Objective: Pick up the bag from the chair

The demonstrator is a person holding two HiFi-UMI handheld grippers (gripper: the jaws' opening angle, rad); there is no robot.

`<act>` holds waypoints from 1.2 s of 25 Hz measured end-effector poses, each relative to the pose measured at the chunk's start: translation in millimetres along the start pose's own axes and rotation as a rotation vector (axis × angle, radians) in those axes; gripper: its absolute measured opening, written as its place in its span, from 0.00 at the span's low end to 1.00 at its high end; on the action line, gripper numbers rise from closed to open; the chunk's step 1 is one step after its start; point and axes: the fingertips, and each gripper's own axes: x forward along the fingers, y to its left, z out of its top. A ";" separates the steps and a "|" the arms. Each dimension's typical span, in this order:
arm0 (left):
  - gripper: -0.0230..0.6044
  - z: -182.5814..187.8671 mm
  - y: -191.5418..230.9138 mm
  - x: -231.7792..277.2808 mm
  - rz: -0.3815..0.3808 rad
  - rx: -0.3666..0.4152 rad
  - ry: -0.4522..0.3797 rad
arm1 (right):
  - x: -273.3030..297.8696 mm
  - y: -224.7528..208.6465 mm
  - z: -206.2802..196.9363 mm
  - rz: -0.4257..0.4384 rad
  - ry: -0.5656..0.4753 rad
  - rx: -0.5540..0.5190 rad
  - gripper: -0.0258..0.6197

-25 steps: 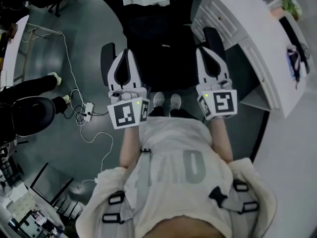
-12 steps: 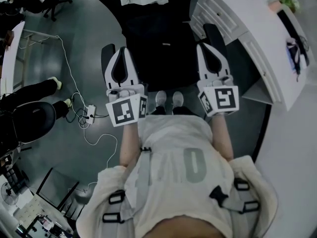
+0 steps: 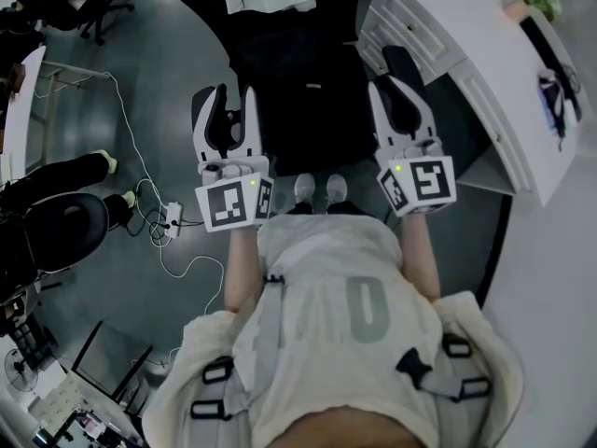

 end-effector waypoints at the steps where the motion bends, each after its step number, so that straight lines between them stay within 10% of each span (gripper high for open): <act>1: 0.29 -1.2 0.1 0.7 -0.009 -0.003 0.002 | 1.7 1.7 -1.4 0.009 0.006 0.006 0.27; 6: 0.46 -7.8 0.9 3.3 -0.037 0.004 0.032 | 6.9 4.3 -6.6 0.019 0.022 -0.005 0.52; 30: 0.46 -87.9 27.8 44.6 -0.011 -0.009 0.162 | 62.1 -23.0 -65.1 0.058 0.125 -0.032 0.53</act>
